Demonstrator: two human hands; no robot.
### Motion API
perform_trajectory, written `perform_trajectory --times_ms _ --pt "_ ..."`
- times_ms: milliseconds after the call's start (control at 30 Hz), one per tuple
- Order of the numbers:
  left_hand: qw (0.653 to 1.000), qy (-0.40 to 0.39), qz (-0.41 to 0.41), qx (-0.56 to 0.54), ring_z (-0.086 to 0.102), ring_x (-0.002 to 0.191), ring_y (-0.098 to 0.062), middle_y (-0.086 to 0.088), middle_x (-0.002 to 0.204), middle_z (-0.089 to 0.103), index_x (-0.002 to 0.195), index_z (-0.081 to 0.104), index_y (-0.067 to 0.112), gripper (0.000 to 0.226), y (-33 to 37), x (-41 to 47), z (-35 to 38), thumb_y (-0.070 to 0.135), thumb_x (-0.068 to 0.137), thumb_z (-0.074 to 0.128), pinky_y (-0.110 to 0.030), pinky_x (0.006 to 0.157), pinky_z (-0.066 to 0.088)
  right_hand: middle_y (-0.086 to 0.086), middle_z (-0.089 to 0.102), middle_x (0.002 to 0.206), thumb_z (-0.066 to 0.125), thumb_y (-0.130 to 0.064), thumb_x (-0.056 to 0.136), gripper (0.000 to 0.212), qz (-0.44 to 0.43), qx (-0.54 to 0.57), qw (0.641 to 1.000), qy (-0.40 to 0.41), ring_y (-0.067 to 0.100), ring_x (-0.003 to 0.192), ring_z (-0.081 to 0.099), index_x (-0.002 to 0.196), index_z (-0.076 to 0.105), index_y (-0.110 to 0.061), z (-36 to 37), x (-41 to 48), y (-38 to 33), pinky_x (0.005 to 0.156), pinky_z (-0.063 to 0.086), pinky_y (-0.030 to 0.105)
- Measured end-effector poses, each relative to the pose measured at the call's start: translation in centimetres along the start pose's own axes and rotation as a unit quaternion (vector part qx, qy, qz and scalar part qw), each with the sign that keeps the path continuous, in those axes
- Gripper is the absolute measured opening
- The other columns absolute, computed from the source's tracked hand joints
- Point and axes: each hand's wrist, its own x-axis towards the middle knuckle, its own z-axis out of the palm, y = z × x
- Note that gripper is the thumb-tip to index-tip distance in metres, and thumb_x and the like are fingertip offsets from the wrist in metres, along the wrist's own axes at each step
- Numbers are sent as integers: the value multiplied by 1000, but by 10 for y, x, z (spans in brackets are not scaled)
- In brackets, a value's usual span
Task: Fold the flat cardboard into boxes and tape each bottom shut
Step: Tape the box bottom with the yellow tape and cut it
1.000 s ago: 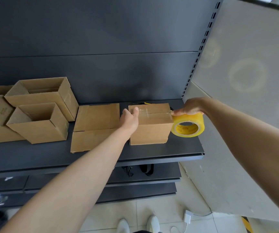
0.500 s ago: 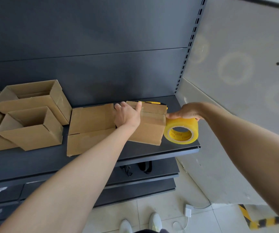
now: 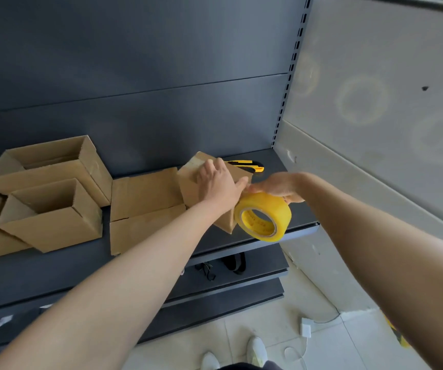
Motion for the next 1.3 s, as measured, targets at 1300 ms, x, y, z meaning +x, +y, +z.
perform_trajectory --times_ms 1300 --pt "869 146 -325 -344 53 94 -20 -3 105 51 97 40 13 48 -34 -33 36 42 77 73 -33 80 46 20 64 116 49 -11 98 23 -26 12 952 -304 32 106 62 117 57 0 8 67 -36 94 49 42"
